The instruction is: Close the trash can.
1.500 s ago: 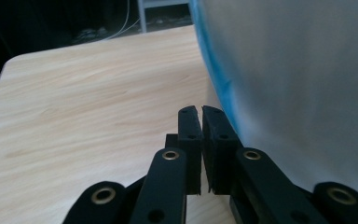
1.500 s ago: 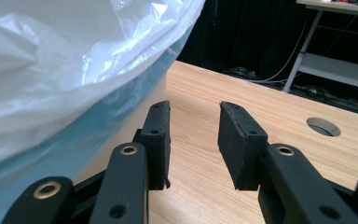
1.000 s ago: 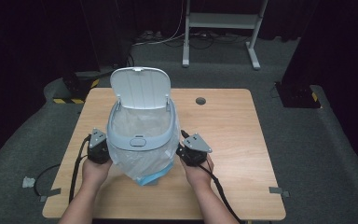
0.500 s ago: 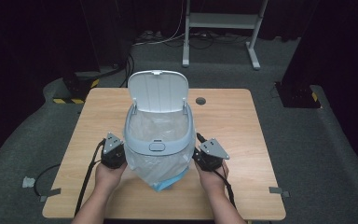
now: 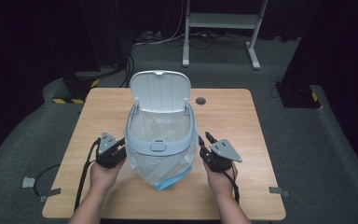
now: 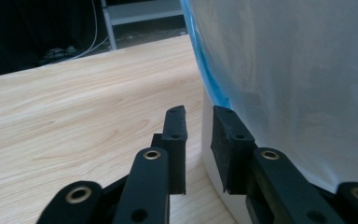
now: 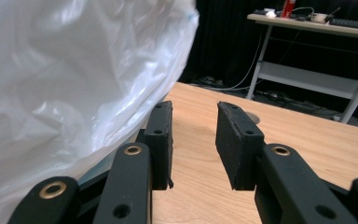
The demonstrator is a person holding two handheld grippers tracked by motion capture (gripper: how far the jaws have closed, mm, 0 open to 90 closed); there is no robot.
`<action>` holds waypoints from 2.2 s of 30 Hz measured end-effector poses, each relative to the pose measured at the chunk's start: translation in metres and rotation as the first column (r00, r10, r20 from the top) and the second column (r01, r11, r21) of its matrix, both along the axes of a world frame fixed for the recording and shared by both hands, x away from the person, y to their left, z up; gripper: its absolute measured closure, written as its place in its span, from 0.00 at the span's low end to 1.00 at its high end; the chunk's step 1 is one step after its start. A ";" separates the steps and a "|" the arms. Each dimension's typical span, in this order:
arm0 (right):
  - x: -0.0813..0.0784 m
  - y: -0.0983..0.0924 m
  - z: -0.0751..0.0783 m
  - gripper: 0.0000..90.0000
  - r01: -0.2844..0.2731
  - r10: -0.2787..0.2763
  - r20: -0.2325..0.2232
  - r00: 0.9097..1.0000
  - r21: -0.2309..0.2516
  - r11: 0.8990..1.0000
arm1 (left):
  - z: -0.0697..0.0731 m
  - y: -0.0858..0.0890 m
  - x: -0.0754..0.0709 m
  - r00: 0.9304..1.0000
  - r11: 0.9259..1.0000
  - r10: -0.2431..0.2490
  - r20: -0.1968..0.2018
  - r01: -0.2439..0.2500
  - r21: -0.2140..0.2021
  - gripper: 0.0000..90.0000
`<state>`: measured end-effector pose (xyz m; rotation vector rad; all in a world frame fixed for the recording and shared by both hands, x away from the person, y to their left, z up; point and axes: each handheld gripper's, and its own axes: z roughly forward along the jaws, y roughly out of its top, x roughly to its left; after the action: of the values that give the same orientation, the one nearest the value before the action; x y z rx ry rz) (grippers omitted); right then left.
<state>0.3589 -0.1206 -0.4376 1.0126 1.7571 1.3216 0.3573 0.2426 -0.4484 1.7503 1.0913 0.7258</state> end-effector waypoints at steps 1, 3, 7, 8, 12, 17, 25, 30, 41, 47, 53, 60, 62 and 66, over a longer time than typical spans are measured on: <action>-0.001 -0.002 0.002 0.74 0.002 -0.002 0.007 1.000 0.002 1.000 | 0.001 0.002 -0.001 1.000 1.000 0.003 0.004 -0.003 -0.002 0.82; -0.003 -0.005 0.005 0.74 0.003 -0.004 0.013 1.000 0.008 1.000 | 0.004 0.006 -0.003 1.000 1.000 0.007 0.009 -0.007 -0.020 0.81; -0.008 -0.010 0.015 0.78 0.008 -0.008 0.025 1.000 0.018 1.000 | 0.014 0.013 -0.007 1.000 0.999 0.004 0.014 -0.003 -0.054 0.79; -0.008 -0.011 0.018 0.79 0.006 -0.007 0.026 1.000 0.022 1.000 | 0.017 0.014 -0.007 1.000 0.998 0.002 0.015 -0.001 -0.057 0.79; -0.010 -0.013 0.028 0.80 -0.005 0.004 0.040 0.999 0.039 0.999 | 0.033 0.019 -0.006 1.000 0.998 -0.002 0.025 0.003 -0.058 0.76; -0.006 -0.012 0.043 0.79 -0.011 0.009 0.051 0.999 0.049 0.999 | 0.055 0.024 -0.001 0.998 0.998 0.009 0.060 -0.006 -0.060 0.73; 0.012 -0.007 0.068 0.69 -0.021 0.017 0.055 0.998 0.074 0.997 | 0.083 0.025 0.018 0.996 0.998 0.027 0.084 -0.022 -0.058 0.62; 0.027 0.001 0.087 0.65 -0.028 0.024 0.057 0.998 0.072 0.997 | 0.100 0.019 0.034 0.996 0.998 0.018 0.090 -0.013 -0.057 0.56; 0.060 0.015 0.121 0.65 0.005 -0.010 0.074 0.997 0.063 0.998 | 0.128 0.017 0.065 0.994 0.988 0.037 0.106 -0.021 -0.150 0.53; 0.071 0.023 0.133 0.66 0.011 -0.016 0.078 0.997 0.067 0.998 | 0.141 0.009 0.073 0.990 0.987 0.046 0.134 -0.024 -0.161 0.52; 0.087 0.032 0.138 0.66 0.014 -0.018 0.060 0.998 0.058 0.998 | 0.152 0.000 0.080 0.985 0.985 0.068 0.159 -0.041 -0.169 0.53; 0.091 0.040 0.139 0.68 0.004 -0.007 0.071 0.997 0.049 0.999 | 0.156 -0.010 0.080 0.984 0.984 0.058 0.167 -0.028 -0.174 0.55; 0.091 0.039 0.139 0.67 -0.005 0.001 0.072 0.997 0.052 0.999 | 0.157 -0.011 0.079 0.984 0.983 0.058 0.167 -0.027 -0.181 0.56; 0.085 0.039 0.139 0.68 -0.012 0.008 0.086 0.996 0.047 0.999 | 0.157 -0.010 0.073 0.984 0.983 0.047 0.175 -0.014 -0.182 0.56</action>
<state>0.4443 -0.0818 -0.2984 0.9594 1.6757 1.3990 0.4299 0.2323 -0.2918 1.4891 1.0299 0.7631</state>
